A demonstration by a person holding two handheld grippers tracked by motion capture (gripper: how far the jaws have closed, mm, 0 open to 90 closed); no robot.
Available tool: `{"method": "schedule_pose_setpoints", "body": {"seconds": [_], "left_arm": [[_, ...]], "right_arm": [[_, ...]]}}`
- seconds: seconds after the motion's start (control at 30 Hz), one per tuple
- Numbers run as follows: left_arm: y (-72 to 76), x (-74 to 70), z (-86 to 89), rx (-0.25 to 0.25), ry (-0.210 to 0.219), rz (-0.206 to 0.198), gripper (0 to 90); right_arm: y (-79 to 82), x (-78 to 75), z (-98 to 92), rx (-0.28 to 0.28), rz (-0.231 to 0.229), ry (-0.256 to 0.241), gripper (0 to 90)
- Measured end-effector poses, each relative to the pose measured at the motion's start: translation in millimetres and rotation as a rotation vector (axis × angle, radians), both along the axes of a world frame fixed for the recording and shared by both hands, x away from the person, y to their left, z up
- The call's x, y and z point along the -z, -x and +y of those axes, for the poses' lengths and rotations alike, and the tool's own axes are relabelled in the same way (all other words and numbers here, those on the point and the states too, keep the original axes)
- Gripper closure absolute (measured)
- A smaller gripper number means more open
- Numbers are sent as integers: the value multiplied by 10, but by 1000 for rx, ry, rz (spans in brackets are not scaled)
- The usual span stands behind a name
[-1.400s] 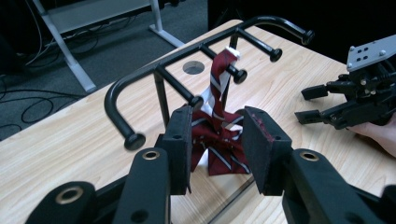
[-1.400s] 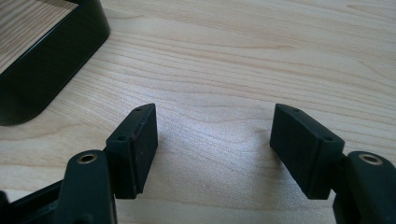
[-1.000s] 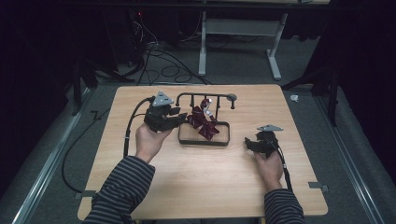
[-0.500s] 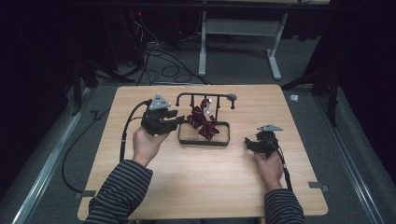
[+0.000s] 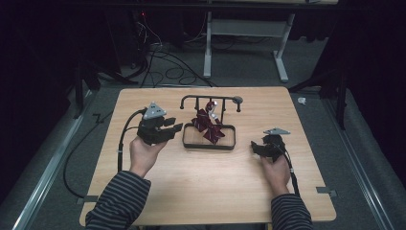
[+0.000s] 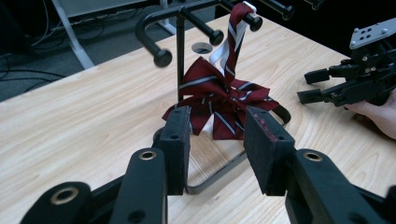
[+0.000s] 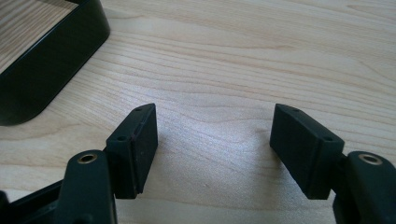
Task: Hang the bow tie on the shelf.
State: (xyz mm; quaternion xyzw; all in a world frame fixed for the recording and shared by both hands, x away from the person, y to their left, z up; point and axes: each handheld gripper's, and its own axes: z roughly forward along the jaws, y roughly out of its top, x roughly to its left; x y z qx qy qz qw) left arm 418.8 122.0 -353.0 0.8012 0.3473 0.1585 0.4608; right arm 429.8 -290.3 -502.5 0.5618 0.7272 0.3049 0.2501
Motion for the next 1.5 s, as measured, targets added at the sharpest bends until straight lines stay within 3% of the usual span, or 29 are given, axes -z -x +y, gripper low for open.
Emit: {"method": "schedule_pose_setpoints", "body": {"seconds": [0.17, 0.8, 1.5], "left_arm": [[40, 68, 100, -8, 31, 15, 616], [239, 235, 469, -73, 70, 29, 612], [392, 368, 595, -99, 85, 53, 605]], "right_arm": [[0, 0, 0, 1, 1, -2, 336], [0, -1, 3, 2, 1, -3, 335], [0, -1, 4, 2, 1, -3, 336]]}}
